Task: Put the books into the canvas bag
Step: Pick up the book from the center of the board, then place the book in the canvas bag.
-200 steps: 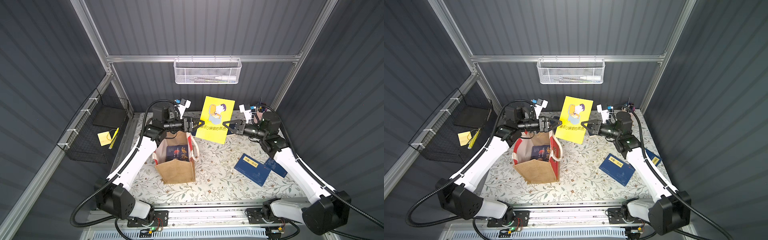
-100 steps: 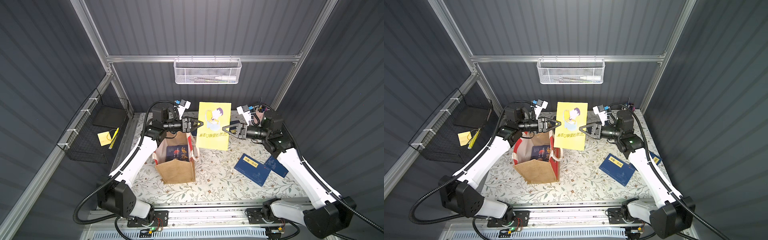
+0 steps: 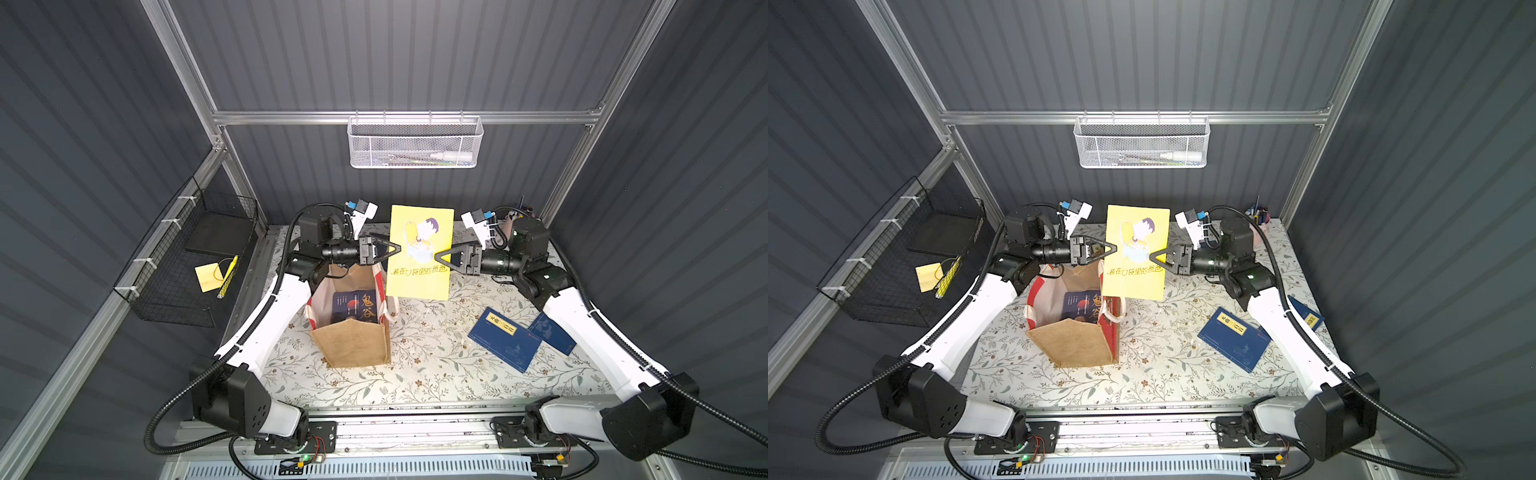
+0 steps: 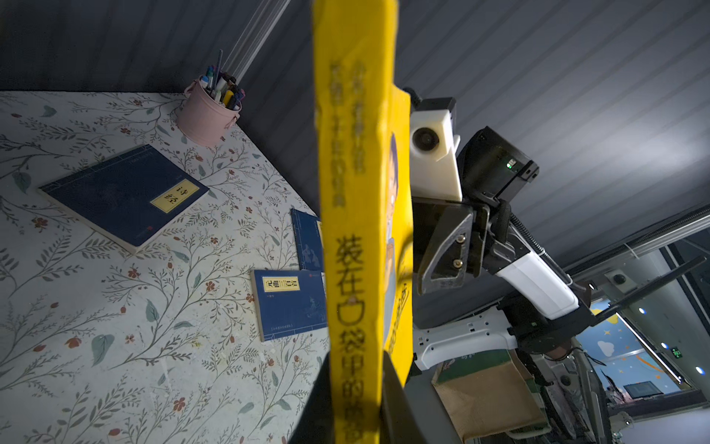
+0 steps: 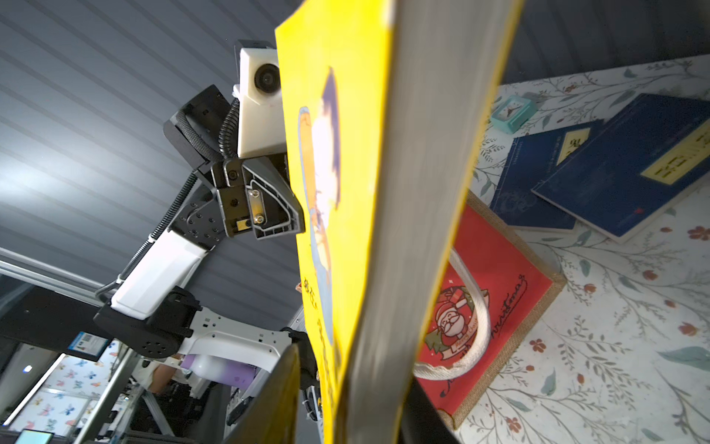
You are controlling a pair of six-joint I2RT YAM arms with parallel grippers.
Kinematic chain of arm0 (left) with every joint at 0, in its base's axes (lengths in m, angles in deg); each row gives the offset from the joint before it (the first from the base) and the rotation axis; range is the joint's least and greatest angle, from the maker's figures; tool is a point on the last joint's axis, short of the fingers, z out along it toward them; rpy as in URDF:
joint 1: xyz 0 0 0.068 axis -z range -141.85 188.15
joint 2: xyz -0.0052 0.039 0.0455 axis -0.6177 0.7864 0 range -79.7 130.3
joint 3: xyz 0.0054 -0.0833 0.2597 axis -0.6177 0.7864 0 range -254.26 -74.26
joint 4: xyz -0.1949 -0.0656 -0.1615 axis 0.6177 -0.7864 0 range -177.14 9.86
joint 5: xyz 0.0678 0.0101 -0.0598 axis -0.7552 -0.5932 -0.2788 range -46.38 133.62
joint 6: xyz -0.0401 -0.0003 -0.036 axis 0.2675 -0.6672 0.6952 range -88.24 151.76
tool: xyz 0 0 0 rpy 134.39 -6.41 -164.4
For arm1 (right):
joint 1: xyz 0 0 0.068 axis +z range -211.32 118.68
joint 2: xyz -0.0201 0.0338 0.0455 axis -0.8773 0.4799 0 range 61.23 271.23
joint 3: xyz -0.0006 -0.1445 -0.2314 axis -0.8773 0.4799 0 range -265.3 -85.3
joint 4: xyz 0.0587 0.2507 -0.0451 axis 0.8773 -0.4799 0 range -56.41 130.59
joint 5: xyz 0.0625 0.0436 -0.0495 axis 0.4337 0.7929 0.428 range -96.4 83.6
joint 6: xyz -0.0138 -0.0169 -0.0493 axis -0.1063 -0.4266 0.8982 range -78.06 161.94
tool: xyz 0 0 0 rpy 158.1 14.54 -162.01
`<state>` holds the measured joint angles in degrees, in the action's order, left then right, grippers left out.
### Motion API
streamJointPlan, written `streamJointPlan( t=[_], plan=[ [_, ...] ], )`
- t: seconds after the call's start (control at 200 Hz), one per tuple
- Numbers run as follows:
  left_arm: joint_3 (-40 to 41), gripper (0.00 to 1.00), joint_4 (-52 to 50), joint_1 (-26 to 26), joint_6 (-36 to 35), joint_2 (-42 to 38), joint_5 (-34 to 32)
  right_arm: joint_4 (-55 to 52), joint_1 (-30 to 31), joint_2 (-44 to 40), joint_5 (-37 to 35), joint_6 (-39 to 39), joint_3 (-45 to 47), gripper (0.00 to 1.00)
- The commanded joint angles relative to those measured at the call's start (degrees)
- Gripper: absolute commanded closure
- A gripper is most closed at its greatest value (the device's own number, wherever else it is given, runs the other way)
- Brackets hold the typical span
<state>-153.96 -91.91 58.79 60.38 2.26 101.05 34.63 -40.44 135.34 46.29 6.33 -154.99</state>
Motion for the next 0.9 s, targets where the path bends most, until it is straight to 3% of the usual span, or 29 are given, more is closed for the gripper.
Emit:
streamJointPlan(
  t=[0.0,0.25,0.425,0.63,0.8,0.895],
  plan=[
    [-7.5,1.0,-13.7,0.3,-8.8,-4.1,-10.3,-2.4,1.6,1.2,-6.8,-1.0,-3.5,0.53],
    [-17.5,1.0,-30.5,0.3,-15.4,-10.0,-42.2,-10.2,9.2,9.0,-16.2,-0.7,-9.8,0.34],
    [-19.7,1.0,-35.0,0.3,-18.7,-14.7,-54.9,-15.8,15.1,14.8,-21.6,0.9,-15.1,0.31],
    [-23.2,1.0,-41.4,0.2,-20.5,-14.5,-56.4,-23.8,19.6,22.8,-24.4,4.0,-22.5,0.29],
    [-26.2,1.0,-48.0,0.3,-21.0,-10.3,-50.4,-29.6,22.0,27.1,-26.5,7.1,-27.2,0.3],
    [-27.1,1.0,-50.4,0.2,-21.2,-8.1,-47.2,-30.7,22.4,28.1,-27.4,7.4,-27.1,0.37]
  ],
)
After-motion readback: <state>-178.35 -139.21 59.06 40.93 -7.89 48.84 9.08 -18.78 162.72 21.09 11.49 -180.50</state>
